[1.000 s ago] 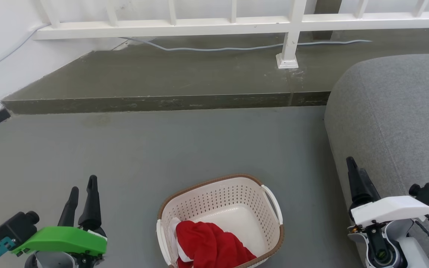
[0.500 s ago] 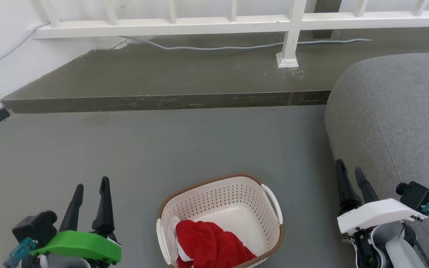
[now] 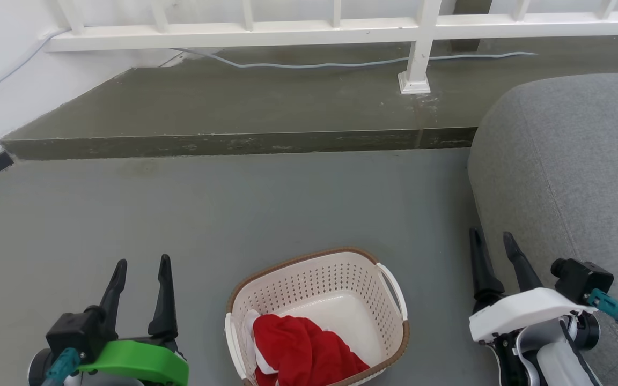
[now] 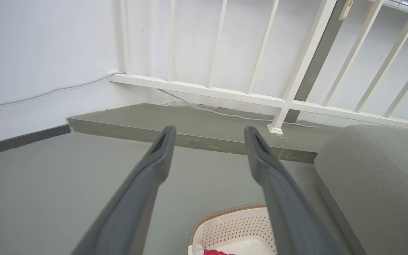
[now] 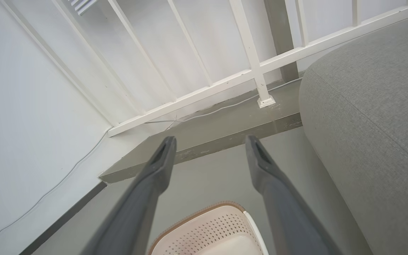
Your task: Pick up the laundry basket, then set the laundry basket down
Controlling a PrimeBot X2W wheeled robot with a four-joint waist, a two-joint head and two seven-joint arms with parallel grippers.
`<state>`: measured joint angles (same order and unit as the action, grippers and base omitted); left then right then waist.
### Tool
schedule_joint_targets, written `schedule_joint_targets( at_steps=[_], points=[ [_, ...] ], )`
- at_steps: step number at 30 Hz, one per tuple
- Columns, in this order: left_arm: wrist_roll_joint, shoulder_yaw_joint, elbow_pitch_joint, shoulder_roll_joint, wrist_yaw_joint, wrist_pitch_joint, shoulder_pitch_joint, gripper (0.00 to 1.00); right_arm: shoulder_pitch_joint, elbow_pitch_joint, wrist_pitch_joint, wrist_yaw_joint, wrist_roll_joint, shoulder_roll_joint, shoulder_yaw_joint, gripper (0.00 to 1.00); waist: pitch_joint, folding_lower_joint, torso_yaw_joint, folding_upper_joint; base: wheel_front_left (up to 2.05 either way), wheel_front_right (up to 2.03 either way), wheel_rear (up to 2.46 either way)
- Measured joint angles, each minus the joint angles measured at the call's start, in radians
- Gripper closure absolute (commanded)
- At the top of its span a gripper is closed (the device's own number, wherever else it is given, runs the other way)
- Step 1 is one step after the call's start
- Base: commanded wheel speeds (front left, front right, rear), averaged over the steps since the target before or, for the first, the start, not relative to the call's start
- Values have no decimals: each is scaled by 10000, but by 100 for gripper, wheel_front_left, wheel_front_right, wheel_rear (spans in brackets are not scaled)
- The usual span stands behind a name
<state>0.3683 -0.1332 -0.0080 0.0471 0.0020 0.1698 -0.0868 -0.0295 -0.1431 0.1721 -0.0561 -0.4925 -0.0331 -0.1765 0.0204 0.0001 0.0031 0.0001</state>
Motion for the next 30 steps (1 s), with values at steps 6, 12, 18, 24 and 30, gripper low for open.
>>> schedule_joint_targets(
  at_steps=[6, 12, 18, 24, 30],
  points=[
    [-894, -134, -48, 13, 125, 226, -69, 0, -1, 98, 207, -121, 780, -10, -245, 0, 31, 0, -5, 0, 0, 0, 0],
    [-1659, -299, -100, 25, 222, 441, -205, 0, -3, 192, 403, -265, 1551, -35, -454, 0, 14, 0, -7, 0, 0, 0, 0],
    [-2387, -364, -165, 38, 305, 633, -309, 0, -23, 274, 608, -431, 2347, -61, -694, 0, -53, 0, 2, 0, 0, 0, 0],
    [-2943, -458, -217, 46, 339, 821, -429, 0, -115, 374, 784, -520, 3003, -73, -928, 0, -122, 0, 7, 0, 0, 0, 0],
    [-2920, -437, -178, 46, 339, 821, -467, 0, -211, 376, 784, -527, 3005, -75, -932, 0, -176, 0, 3, 0, 0, 0, 0]
  ],
)
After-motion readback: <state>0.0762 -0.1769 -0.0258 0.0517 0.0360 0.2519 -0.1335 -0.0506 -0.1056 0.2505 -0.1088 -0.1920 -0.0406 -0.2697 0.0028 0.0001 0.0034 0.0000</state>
